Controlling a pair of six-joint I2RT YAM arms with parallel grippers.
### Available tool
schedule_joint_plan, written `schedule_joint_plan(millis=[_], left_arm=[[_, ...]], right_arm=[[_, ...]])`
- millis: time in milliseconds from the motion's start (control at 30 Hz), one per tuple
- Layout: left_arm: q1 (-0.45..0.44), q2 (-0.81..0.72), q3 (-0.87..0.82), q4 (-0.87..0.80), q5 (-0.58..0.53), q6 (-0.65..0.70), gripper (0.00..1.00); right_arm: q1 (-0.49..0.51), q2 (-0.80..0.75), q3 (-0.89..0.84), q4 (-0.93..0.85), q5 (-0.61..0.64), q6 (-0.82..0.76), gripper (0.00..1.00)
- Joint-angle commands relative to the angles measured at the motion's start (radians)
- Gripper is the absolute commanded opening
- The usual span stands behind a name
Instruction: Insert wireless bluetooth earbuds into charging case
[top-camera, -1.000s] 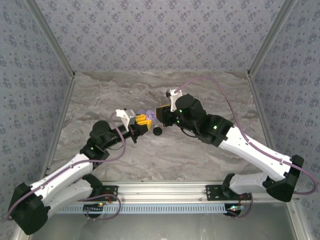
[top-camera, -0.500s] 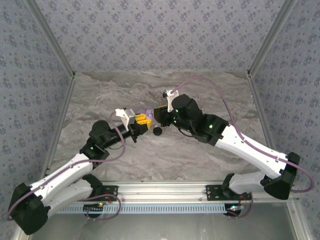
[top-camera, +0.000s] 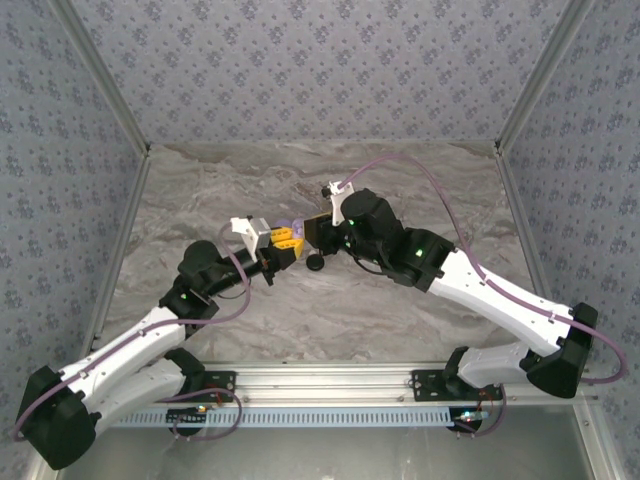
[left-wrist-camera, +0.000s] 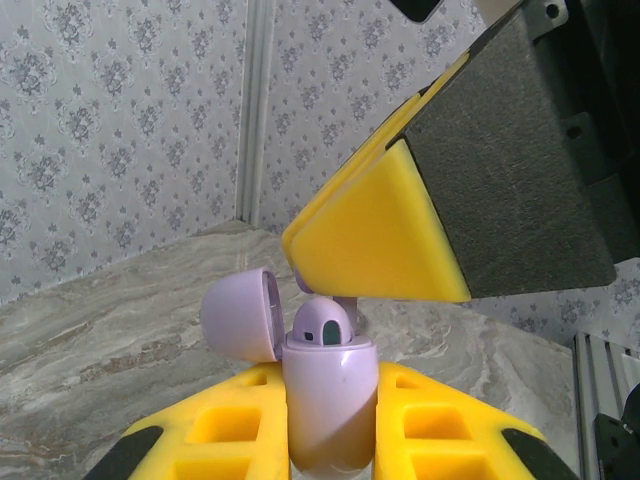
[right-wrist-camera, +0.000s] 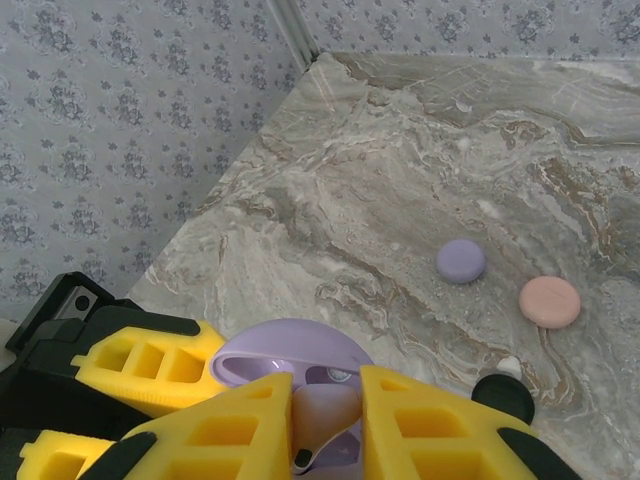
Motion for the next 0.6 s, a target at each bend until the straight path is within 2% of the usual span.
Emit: schedule_joint_plan(millis=[0,333,467,567], left_arm=[[-0.01,-0.004,0.045,0.044,0.015,-0.017,0.0],[-0.01,0.002,0.045,0.072,0.022,-0.028,0.0],[-0.01,-0.001,0.044,0.087,0.028,-0.037,0.0],[-0.01,-0.002,0.046,0.098,0.031,-0.043,0.0]], right_arm=[[0.008,-0.001,0.005,-0.003,-0.032,0.02,0.25],[-0.061,-0.033,0.004,0.057,-0.192,0.041,0.39],[-0.105,-0.081,0.005,0.052,-0.212,0.019,0.52],[-0.168,-0.125,-0.052,0.097,-0.31,0.026,0.64]])
